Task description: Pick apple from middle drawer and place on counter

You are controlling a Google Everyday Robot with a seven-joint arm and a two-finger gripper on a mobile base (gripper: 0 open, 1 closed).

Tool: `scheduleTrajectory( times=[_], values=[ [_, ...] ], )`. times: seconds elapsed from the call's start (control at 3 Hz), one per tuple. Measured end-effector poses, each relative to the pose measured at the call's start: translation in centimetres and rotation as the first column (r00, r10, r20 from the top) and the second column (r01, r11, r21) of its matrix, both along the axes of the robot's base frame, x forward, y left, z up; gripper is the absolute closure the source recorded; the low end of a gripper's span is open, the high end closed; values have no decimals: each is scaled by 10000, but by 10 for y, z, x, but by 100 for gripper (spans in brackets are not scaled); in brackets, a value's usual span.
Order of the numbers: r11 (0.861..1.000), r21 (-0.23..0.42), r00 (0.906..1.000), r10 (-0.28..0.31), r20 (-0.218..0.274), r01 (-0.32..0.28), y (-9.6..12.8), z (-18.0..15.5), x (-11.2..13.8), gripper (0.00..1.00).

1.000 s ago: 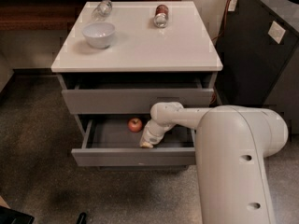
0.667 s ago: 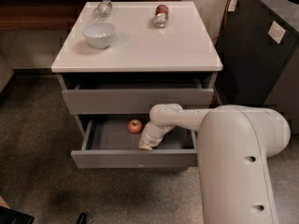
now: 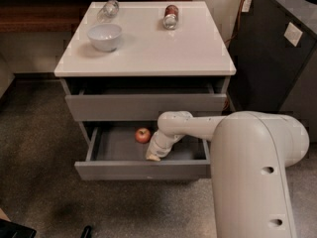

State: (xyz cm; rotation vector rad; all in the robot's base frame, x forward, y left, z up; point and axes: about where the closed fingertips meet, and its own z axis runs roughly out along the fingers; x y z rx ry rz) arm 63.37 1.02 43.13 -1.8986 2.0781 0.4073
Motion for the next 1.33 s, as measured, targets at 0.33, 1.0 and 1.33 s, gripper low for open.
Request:
scheduleTrajectory(
  times=[0.33,1.0,1.33],
  values=[
    [10000,-35,10000,28,-6,-28,2,-2,-5,100],
    [10000,-36,10000,28,-6,-28,2,0,-5,100],
    [10000,-36,10000,28,-6,-28,2,0,-5,100]
  ],
)
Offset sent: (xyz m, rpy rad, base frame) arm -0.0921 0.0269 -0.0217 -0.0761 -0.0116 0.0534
